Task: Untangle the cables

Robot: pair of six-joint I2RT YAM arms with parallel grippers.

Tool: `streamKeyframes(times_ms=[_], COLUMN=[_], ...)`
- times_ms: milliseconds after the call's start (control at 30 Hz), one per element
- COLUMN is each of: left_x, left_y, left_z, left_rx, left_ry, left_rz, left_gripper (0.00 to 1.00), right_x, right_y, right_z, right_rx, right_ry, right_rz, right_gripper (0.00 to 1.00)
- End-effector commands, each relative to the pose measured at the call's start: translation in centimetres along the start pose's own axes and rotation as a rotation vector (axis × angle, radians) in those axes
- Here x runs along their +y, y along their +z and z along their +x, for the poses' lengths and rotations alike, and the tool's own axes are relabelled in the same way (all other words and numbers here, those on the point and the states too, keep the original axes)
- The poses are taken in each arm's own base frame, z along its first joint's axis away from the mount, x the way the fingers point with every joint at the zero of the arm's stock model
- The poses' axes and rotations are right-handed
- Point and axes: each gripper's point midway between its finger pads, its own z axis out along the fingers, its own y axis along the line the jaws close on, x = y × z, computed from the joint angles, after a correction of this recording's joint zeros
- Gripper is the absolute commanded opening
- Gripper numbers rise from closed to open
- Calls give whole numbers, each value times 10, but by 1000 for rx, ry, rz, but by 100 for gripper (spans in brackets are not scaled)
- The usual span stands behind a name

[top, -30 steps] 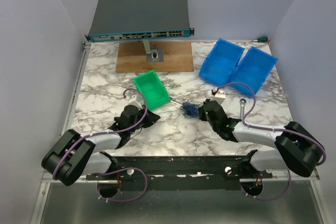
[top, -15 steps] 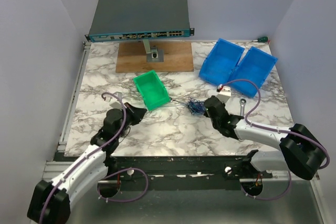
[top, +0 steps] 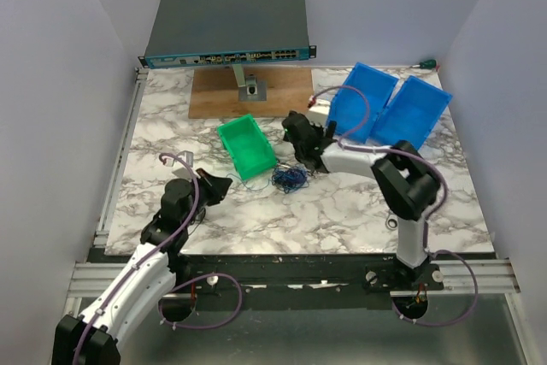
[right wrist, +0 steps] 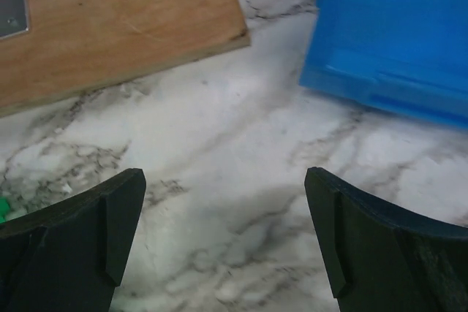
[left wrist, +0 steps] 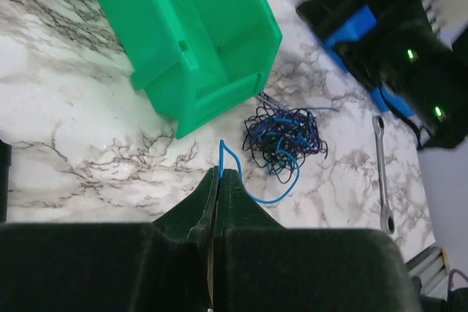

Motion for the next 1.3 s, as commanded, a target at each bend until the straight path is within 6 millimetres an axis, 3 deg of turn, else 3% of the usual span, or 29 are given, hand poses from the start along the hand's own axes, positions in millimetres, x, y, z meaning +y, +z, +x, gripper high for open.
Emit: streamKeyframes(times_ms=[0,200,300,333,433,500,567,633,833,1033,1100,1200,1267], left_x=[-13,-6,-14,-16,-31,-42,-50,-55,-68,-62,-62,-54,-54], left_y=[-2,1,8,11,22,30,40,51,83,106,112,122,128], left_z=[4,17,23,27,31,37,45,51,71,82,87,96,98], left_rx=[54,96,139,161,192,221,256,279,353,393,411,439,445], left_ry=[57,47,57,65,110,135,157,180,216,237,236,231,229], left_rz=[53,42,66,62,66,67,59,43,10,-47,-50,-83,-90], left_gripper=[0,0,0,1,26,48,62,68,70,70,68,61,50], right_x=[9,43,40,41,29,20,16,14,9,26,32,34,32], right_y=[38,73,68,63,47,35,20,1,-64,-120,-126,-119,-113], right_z=[12,25,34,27,18,13,12,11,17,36,44,59,71], right_rx=[-9,57,103,96,122,130,150,170,212,285,309,353,379], right_ry=[-132,-177,-163,-136,-83,-83,-96,-92,-134,-174,-182,-193,-198], right_rz=[132,108,49,13,-76,-108,-154,-219,-503,-834,-895,-892,-875], right_gripper=[100,100,100,100,100,100,100,100,94,86,86,83,81])
